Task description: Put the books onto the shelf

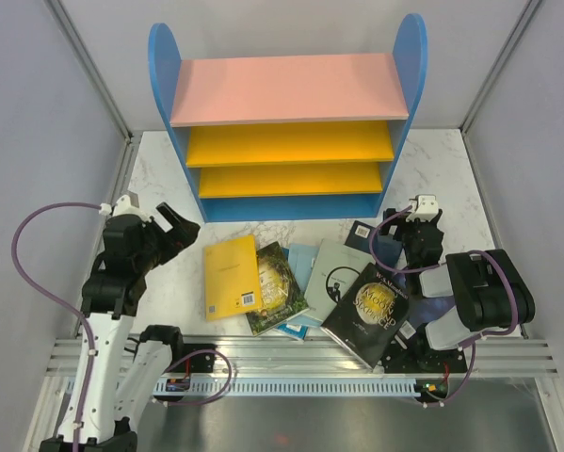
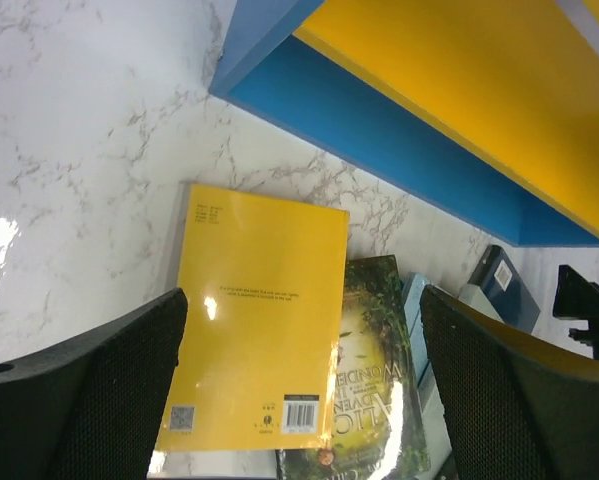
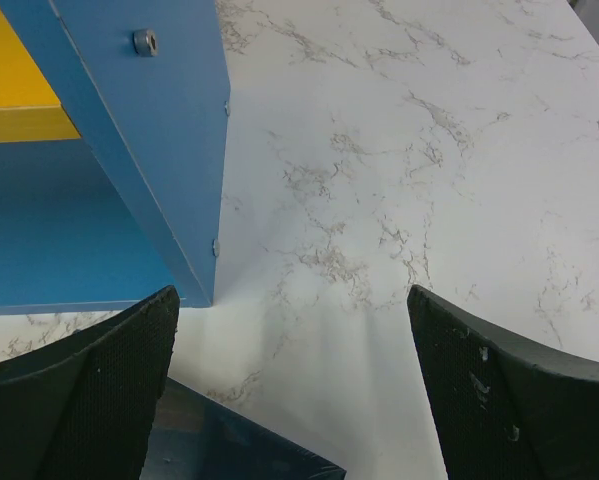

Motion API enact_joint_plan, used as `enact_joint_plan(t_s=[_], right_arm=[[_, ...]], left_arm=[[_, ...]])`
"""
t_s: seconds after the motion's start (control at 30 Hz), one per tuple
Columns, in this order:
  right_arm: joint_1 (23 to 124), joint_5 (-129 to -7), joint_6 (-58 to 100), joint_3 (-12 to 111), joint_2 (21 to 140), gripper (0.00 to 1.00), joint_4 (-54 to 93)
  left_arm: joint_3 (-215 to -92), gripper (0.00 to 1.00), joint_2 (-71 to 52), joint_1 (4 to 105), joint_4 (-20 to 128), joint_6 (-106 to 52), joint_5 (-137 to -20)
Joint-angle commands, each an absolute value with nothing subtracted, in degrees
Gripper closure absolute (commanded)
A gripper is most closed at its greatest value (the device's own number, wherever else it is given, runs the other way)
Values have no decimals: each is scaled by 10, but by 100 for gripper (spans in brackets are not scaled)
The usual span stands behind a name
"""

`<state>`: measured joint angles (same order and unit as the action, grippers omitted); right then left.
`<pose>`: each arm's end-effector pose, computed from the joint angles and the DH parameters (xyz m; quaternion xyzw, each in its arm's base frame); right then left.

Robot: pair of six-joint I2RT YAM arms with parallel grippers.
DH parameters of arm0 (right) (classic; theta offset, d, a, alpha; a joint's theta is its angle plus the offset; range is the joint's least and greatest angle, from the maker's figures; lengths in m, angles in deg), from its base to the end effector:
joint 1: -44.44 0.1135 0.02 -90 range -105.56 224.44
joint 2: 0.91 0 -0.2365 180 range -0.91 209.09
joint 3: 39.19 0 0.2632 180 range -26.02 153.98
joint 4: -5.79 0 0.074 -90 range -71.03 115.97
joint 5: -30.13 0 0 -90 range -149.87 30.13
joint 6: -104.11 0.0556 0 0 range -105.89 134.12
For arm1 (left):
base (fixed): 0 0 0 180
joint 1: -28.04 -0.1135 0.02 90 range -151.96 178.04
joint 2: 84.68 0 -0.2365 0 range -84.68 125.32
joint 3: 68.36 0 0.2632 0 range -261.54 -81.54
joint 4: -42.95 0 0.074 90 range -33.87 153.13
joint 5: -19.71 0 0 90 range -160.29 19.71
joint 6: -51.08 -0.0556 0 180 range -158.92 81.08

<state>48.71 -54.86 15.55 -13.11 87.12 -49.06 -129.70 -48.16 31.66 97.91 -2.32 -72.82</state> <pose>0.2637 0.0148 0.1016 0.0104 0.7493 0.0002 0.6621 0.1803 -0.0139 0.2997 -0.2354 0.8339 -0.1895 0.4618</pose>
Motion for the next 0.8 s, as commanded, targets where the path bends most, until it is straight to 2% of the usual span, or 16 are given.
enact_joint_plan(t_s=[0.0, 0.1, 0.3, 0.43, 0.57, 0.77], right_arm=[[487, -549, 153, -125, 870, 2, -500], [486, -548, 152, -124, 871, 2, -500], [486, -549, 152, -125, 870, 2, -500], [487, -549, 153, -125, 870, 2, -500], [487, -548, 153, -125, 871, 2, -500], [485, -530, 161, -121, 872, 2, -498]], left_arm=[[-1392, 0, -473, 315, 1117, 36, -708], [-1424, 0, -499, 315, 1122, -20, -774], [-1370, 0, -591, 315, 1105, 6, -828], [-1359, 0, -533, 315, 1169, 8, -856], [-1330, 0, -485, 315, 1170, 2, -896], [-1282, 0, -481, 315, 1148, 32, -926]])
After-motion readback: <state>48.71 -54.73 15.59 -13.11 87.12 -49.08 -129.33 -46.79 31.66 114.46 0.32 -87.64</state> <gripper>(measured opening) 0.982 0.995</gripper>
